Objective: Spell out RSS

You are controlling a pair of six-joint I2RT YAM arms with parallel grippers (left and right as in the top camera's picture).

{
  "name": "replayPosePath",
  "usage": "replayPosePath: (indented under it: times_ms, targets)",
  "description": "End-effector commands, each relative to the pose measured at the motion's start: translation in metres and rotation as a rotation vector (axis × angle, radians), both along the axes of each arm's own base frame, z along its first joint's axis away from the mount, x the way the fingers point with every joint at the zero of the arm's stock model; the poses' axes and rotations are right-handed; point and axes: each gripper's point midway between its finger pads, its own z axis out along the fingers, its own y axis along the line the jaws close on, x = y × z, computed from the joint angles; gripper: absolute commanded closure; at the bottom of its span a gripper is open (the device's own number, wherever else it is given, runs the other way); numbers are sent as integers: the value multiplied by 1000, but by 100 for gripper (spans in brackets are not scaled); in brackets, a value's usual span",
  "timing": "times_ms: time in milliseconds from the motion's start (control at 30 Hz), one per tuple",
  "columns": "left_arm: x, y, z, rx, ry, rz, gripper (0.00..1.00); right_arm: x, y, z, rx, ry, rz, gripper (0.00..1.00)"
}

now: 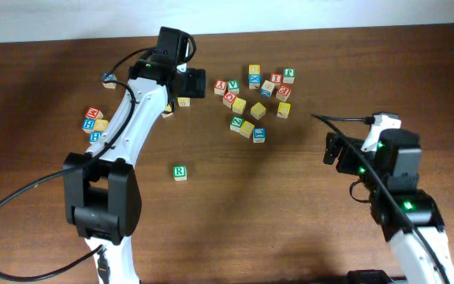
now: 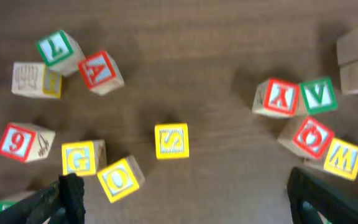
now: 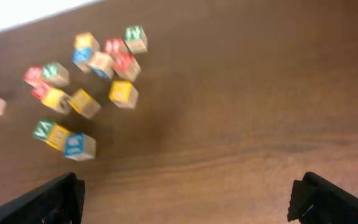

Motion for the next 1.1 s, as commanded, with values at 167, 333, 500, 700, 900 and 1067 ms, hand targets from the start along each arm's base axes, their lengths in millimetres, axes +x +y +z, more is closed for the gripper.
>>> replayPosePath:
  times_ms: [167, 333, 500, 700, 900, 1067]
  targets:
    - [17, 9, -15, 21, -23, 30, 12, 10, -6, -72, -13, 245, -11, 2]
    - [15, 9, -16, 19, -13, 27, 12, 38, 24, -76, 126, 198, 97, 2]
    - [3, 5, -23, -2, 44, 6, 7, 53, 11, -27, 176, 96, 27, 2]
    - [2, 10, -25, 1, 57, 15, 3, 9, 0, 41, 82, -8, -4, 2]
    - [0, 10, -26, 3, 66, 14, 0, -53, -5, 56, 43, -46, -37, 2]
    - [-3, 11, -27, 6, 78, 15, 1, -88, -2, 60, 44, -54, -34, 2]
